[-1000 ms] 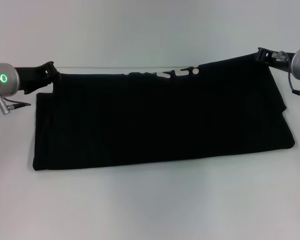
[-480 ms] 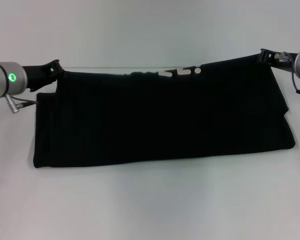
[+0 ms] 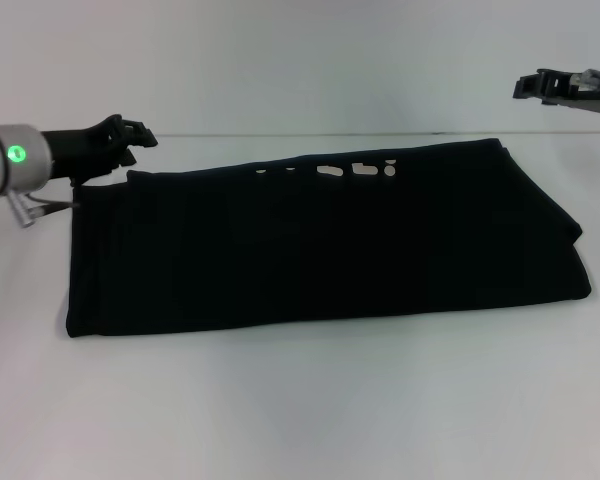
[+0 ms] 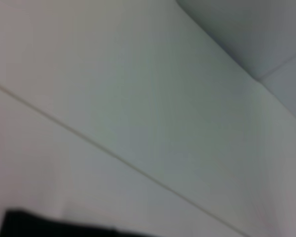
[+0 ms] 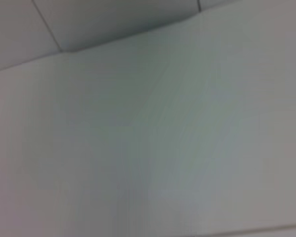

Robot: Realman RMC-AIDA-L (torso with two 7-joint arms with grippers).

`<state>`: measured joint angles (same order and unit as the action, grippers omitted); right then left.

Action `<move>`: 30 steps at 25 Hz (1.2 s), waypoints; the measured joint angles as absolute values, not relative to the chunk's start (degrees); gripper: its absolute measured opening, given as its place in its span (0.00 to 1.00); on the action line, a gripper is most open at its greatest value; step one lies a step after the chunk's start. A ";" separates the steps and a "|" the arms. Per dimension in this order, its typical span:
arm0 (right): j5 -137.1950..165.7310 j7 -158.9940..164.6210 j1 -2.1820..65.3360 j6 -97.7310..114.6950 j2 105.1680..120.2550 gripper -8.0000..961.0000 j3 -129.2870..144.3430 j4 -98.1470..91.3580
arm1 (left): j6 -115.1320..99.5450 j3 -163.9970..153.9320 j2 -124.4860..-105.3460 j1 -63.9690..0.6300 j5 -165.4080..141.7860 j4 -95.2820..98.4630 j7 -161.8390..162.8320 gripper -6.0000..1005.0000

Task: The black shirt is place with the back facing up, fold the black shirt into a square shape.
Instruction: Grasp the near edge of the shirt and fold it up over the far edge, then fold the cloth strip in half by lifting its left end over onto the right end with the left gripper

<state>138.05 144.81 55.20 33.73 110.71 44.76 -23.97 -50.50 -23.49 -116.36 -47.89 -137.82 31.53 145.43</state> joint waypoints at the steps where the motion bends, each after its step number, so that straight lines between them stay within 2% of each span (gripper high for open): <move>1: 138.04 145.88 54.84 36.34 110.03 0.34 44.66 -24.57 | -53.42 -23.41 -115.72 -47.15 -137.28 31.76 145.46 0.21; 3: 137.86 147.59 53.68 42.37 109.11 0.39 44.45 -26.56 | -59.16 -23.23 -114.28 -45.58 -136.14 32.08 145.47 0.29; 5: 137.38 148.39 51.99 47.63 108.93 0.43 44.00 -29.35 | -65.61 -21.78 -113.09 -43.84 -135.52 32.74 145.22 0.42; 7: 136.13 148.13 49.67 52.04 109.26 0.47 42.83 -32.72 | -73.06 -18.52 -112.58 -41.79 -135.17 34.19 144.41 0.53; 12: 124.63 140.90 42.54 58.04 110.62 0.69 39.36 -37.03 | -86.05 -13.07 -112.39 -36.79 -135.01 36.76 143.39 0.72; 13: 121.03 138.60 41.16 59.12 110.69 0.73 38.68 -37.03 | -87.51 -12.68 -112.38 -35.85 -135.01 36.89 143.40 0.73; 16: 110.26 130.09 37.20 61.82 111.21 0.74 36.34 -36.08 | -89.47 -11.73 -112.71 -33.69 -135.29 37.40 143.47 0.75; 23: 91.76 106.44 29.34 70.44 115.05 0.75 30.39 -33.01 | -90.81 -10.87 -113.71 -31.30 -135.39 36.88 143.73 0.75; 27: 89.75 97.93 27.79 74.90 116.25 0.75 28.93 -31.57 | -91.08 -9.89 -113.95 -30.45 -135.59 36.93 145.78 0.75; 30: 89.82 96.04 27.78 75.34 116.39 0.75 29.08 -30.80 | -90.81 -8.68 -114.11 -29.71 -135.57 37.00 148.04 0.75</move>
